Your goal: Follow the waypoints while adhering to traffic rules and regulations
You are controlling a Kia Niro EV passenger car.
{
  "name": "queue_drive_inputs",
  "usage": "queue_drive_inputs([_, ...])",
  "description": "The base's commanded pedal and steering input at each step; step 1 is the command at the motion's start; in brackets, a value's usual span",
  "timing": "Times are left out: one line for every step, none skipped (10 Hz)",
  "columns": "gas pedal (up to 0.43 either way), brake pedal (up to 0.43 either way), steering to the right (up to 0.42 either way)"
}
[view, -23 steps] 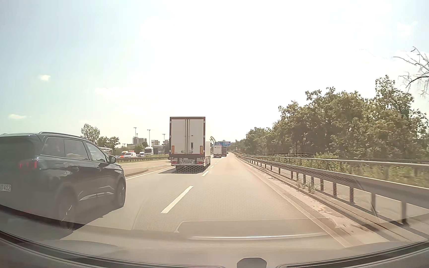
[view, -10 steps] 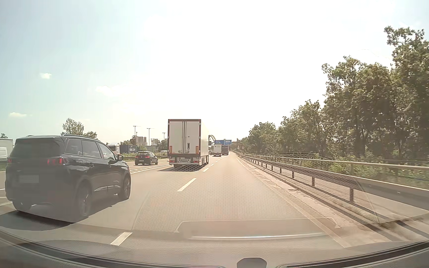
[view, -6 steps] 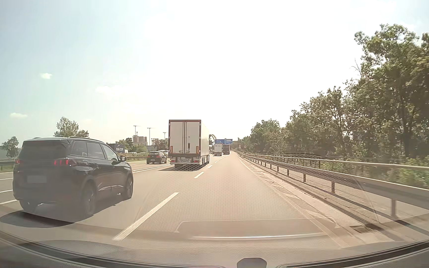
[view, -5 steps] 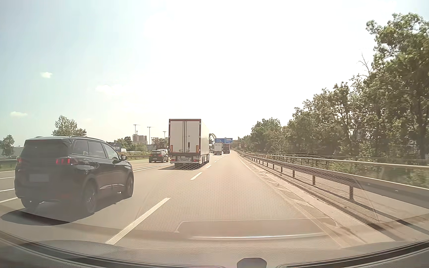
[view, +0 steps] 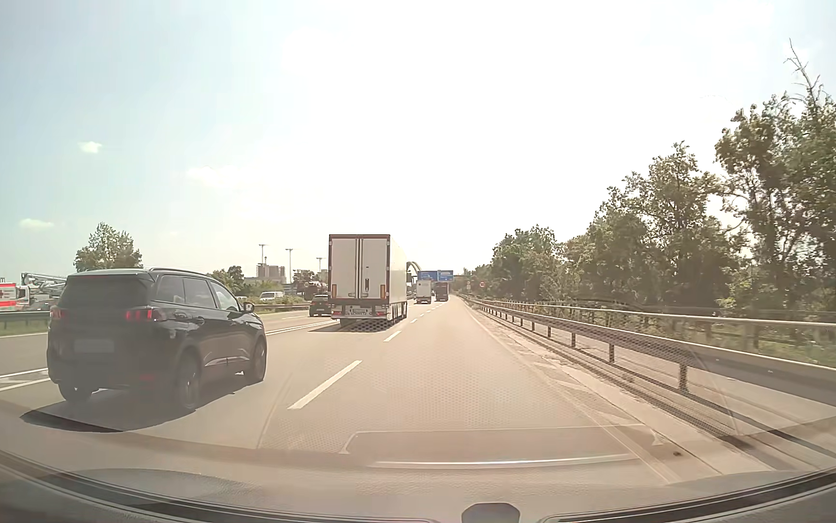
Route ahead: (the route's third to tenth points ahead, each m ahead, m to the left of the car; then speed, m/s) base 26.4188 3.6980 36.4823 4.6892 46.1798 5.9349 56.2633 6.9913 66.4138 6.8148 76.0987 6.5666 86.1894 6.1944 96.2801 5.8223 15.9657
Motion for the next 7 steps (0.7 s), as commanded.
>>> queue_drive_inputs([0.169,0.030,0.001])
queue_drive_inputs([0.169,0.030,0.001])
queue_drive_inputs([0.169,0.030,0.001])
queue_drive_inputs([0.177,0.030,0.001])
queue_drive_inputs([0.189,0.030,0.001])
queue_drive_inputs([0.197,0.030,0.001])
queue_drive_inputs([0.197,0.030,0.001])
